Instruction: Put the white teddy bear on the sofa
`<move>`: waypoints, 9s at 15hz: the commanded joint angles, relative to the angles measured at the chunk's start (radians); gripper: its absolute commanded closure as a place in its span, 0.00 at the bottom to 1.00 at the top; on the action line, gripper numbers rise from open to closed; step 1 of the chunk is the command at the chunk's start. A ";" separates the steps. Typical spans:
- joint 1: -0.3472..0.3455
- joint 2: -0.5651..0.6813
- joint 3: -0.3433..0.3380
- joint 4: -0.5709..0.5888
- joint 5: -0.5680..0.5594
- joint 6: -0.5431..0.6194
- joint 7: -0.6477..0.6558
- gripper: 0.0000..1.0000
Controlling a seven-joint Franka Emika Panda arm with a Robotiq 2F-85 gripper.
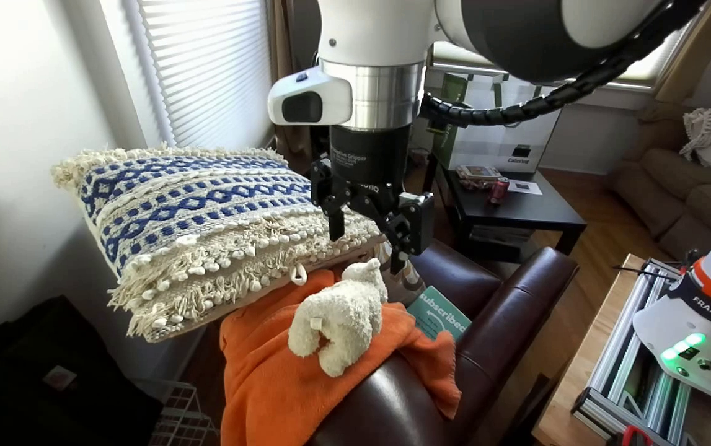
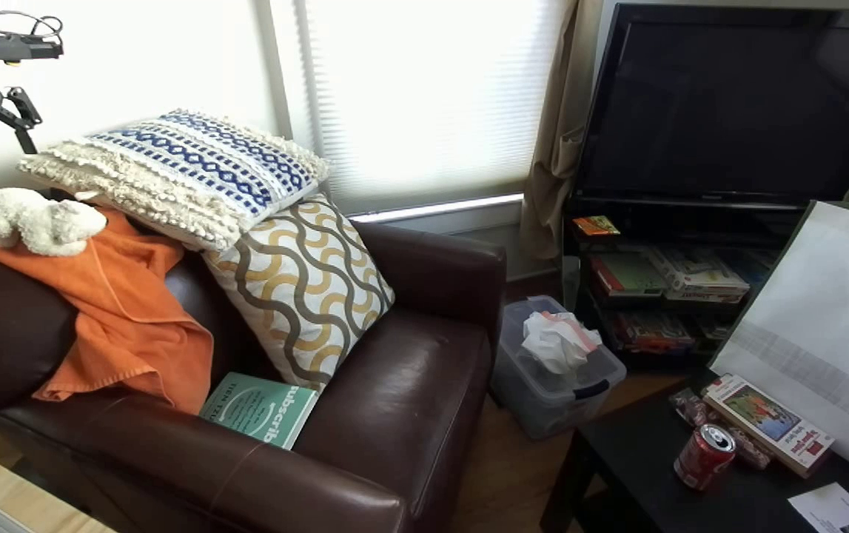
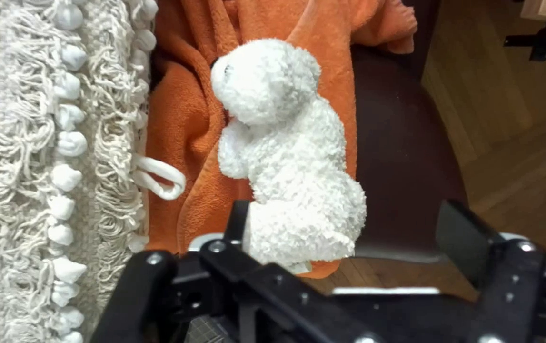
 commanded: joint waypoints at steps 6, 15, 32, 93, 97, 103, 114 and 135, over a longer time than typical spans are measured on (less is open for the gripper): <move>0.017 0.171 -0.001 0.109 0.006 -0.030 -0.079 0.00; 0.031 0.281 -0.008 0.183 -0.008 -0.046 -0.114 0.00; 0.023 0.087 -0.033 0.085 -0.004 -0.222 0.094 0.98; -0.576 0.121 -0.541 0.032 0.745 -0.114 0.304 0.86; -0.583 0.157 -0.534 0.076 0.751 -0.129 0.301 0.86; -0.588 0.451 -0.556 0.330 0.679 -0.079 0.560 0.96; -0.576 0.808 -0.507 0.654 0.410 -0.187 0.717 0.86; -0.547 1.214 -0.534 1.137 0.334 -0.403 0.924 0.96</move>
